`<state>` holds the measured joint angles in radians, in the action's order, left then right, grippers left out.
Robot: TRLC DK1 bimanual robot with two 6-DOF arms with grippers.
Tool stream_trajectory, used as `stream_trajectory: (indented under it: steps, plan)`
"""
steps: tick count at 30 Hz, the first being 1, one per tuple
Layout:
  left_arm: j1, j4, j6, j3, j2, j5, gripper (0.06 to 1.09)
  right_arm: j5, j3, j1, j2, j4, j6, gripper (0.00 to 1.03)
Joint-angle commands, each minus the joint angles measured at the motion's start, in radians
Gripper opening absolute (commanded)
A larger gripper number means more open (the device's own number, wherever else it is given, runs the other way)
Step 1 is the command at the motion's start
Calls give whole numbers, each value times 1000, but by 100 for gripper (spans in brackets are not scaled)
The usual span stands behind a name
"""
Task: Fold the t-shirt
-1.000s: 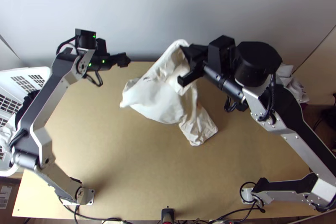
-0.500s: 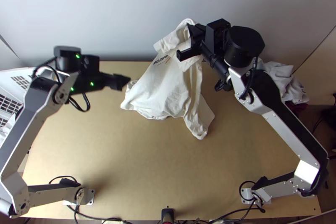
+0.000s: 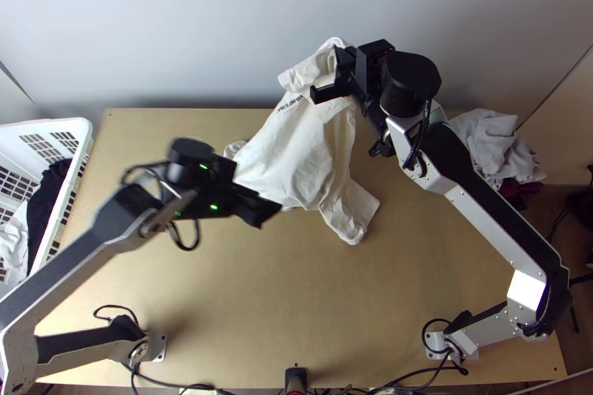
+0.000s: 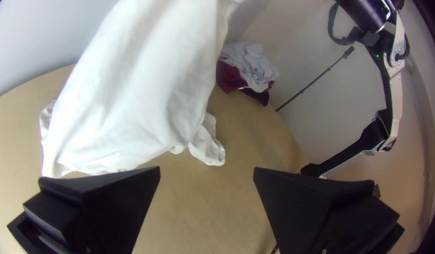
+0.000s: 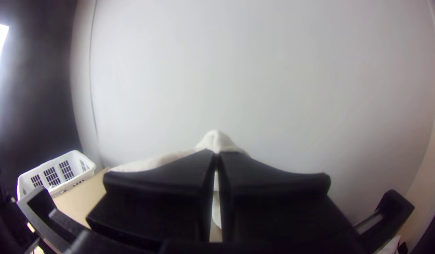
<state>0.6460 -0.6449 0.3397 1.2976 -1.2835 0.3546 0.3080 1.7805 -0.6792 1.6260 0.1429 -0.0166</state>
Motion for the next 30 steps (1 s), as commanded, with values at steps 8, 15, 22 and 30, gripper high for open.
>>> stream_trajectory:
  steps: [8, 15, 22, 30]
  plan:
    - [256, 384, 124, -34, -338, -344, 102, 19, -24, -2, -43, -8, 6, 3]
    - [339, 447, 122, 40, -464, -574, 102, 17, -26, -3, -58, -8, 6, 3]
    - [319, 490, 93, 72, -567, -666, 102, 17, -21, -26, -64, -5, 7, 3]
    - [371, 435, 125, 115, -608, -625, 102, 19, -26, -26, -55, -8, 7, 3]
